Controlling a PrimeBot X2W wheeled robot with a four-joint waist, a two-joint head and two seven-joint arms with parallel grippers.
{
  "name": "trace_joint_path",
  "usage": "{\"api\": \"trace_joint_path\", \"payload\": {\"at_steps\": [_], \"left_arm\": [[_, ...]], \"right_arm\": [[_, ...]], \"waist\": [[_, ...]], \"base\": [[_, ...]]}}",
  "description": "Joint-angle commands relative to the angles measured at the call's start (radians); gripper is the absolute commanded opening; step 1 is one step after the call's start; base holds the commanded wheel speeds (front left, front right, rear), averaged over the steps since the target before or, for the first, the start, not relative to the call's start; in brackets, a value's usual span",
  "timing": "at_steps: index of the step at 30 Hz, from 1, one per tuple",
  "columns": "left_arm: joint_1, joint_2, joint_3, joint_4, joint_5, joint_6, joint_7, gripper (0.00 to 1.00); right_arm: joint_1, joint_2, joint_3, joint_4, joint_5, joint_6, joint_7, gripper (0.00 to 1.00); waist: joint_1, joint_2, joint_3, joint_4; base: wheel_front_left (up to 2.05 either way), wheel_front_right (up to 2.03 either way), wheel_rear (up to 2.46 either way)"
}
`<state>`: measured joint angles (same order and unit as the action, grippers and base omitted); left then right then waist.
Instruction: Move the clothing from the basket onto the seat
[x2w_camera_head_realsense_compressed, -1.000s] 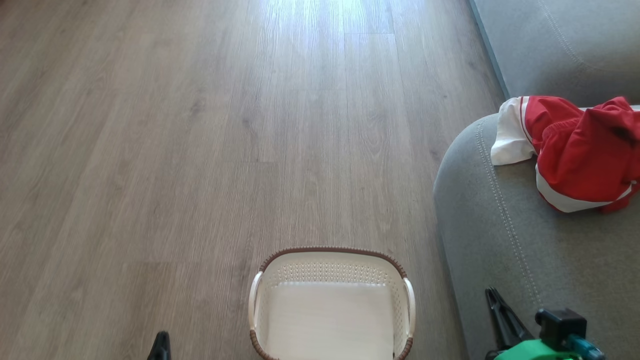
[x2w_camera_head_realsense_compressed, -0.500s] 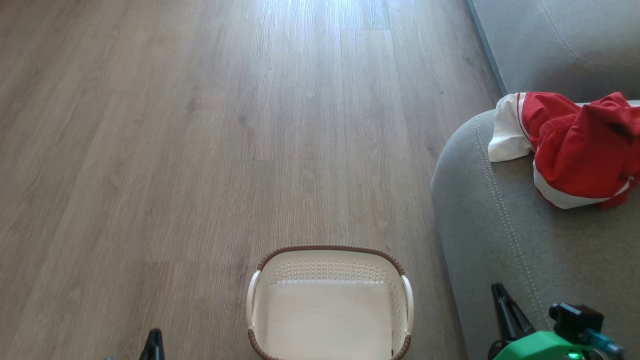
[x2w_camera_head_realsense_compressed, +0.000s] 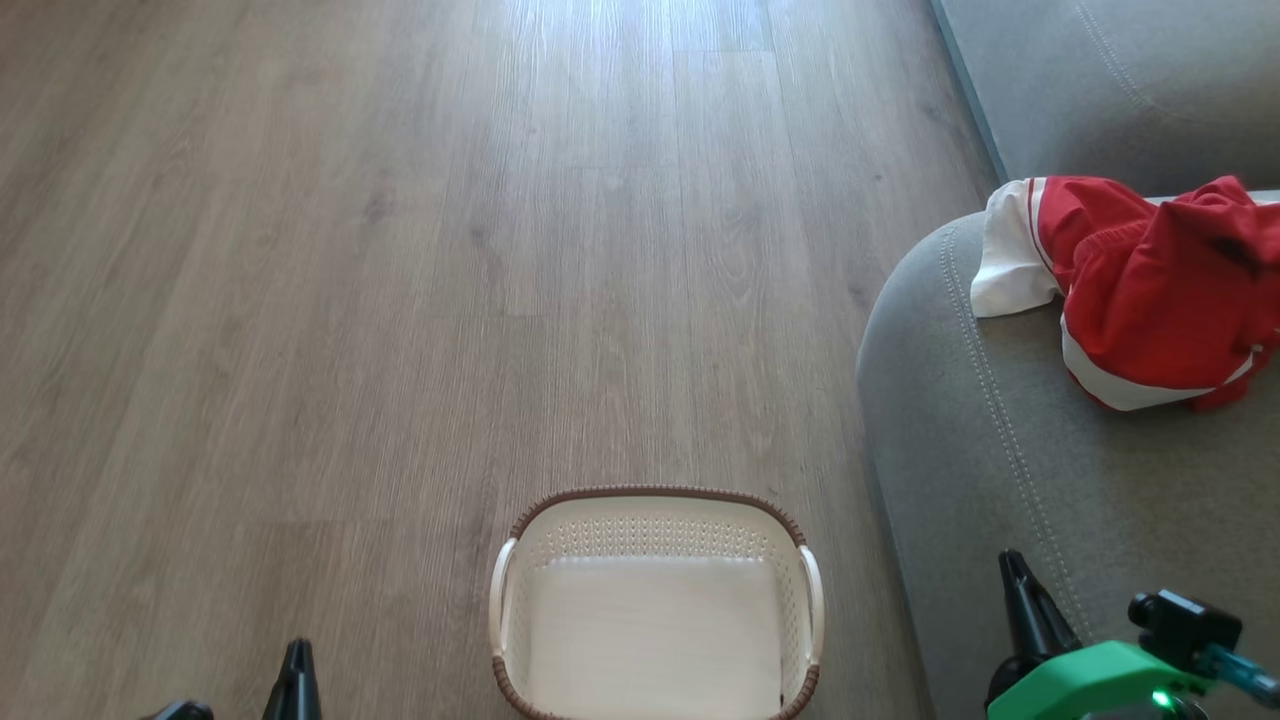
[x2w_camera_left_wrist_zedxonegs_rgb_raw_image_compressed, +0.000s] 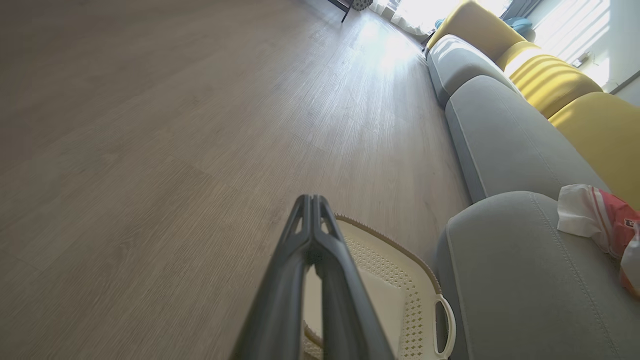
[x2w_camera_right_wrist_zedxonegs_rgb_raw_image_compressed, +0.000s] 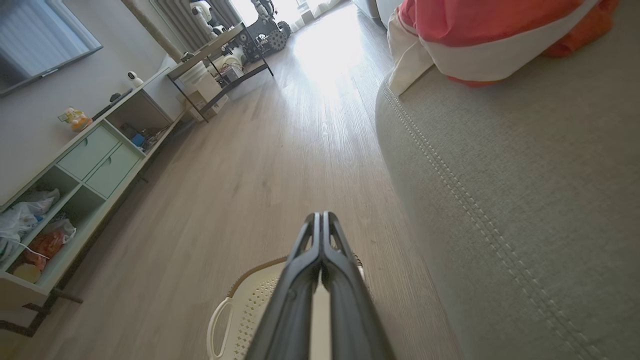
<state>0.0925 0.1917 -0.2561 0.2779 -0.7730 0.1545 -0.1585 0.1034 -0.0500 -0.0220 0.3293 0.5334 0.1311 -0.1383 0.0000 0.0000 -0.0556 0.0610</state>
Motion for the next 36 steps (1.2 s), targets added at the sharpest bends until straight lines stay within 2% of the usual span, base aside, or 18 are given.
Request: {"api": "trace_joint_path", "payload": {"at_steps": [1,36], "left_arm": [[-0.05,0.002,0.035,-0.034,-0.028,-0.01,0.008,0.0],[-0.104,-0.051,0.16,-0.067,-0.33,-0.081,0.106,0.0]], "right_arm": [[-0.064,-0.001,-0.002,-0.037,0.038,0.0,0.009,0.0],[-0.128,-0.006,-0.03,-0.048,0.43,0.0,0.096,0.0]], "waist": [[0.0,0.0,0.001,-0.001],[0.0,0.0,0.02,-0.024]], "base": [[0.0,0.0,0.0],[0.0,0.0,0.0]]}}
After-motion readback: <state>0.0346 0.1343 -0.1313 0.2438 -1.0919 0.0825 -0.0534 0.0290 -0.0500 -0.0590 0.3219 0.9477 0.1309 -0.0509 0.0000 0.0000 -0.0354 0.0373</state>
